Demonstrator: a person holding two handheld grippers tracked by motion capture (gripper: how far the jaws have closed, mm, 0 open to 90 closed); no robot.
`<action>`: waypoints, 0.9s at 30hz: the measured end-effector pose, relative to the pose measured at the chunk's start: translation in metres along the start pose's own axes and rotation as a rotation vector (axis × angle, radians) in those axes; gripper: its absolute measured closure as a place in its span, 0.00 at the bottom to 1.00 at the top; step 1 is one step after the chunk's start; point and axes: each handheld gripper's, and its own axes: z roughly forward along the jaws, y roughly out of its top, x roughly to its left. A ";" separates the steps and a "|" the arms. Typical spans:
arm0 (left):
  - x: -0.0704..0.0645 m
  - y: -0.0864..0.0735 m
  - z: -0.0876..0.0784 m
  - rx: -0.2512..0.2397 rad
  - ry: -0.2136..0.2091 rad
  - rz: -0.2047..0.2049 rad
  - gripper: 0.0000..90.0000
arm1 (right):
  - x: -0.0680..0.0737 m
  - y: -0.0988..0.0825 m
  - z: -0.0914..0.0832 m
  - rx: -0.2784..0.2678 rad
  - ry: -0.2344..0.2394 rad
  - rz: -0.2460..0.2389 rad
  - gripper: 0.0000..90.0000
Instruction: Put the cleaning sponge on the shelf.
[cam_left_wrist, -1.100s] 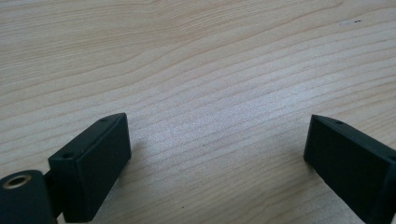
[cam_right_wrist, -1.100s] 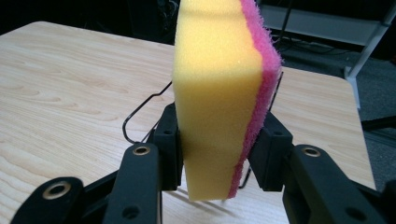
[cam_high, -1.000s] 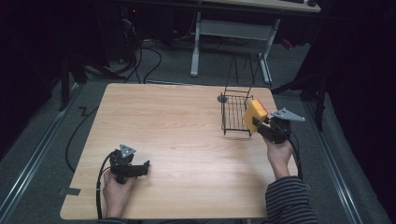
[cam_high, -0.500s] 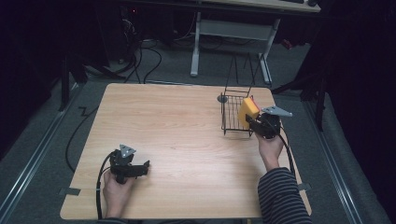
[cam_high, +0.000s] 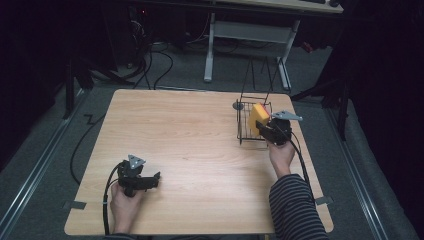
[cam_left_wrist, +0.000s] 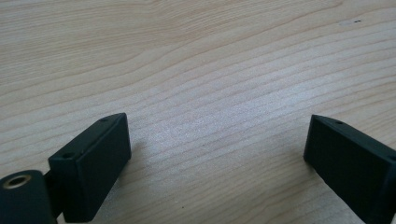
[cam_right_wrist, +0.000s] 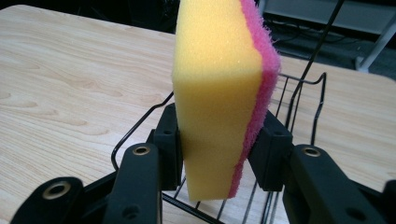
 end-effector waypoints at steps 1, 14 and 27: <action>0.000 0.000 0.000 0.000 0.000 0.000 0.09 | 0.000 0.000 0.002 0.011 0.000 0.002 0.67; 0.000 0.000 0.000 0.000 0.000 0.000 0.09 | 0.006 0.000 0.019 0.040 -0.033 -0.026 0.67; 0.000 0.000 0.000 0.000 0.000 0.000 0.09 | 0.006 0.002 0.021 0.048 -0.040 -0.035 0.67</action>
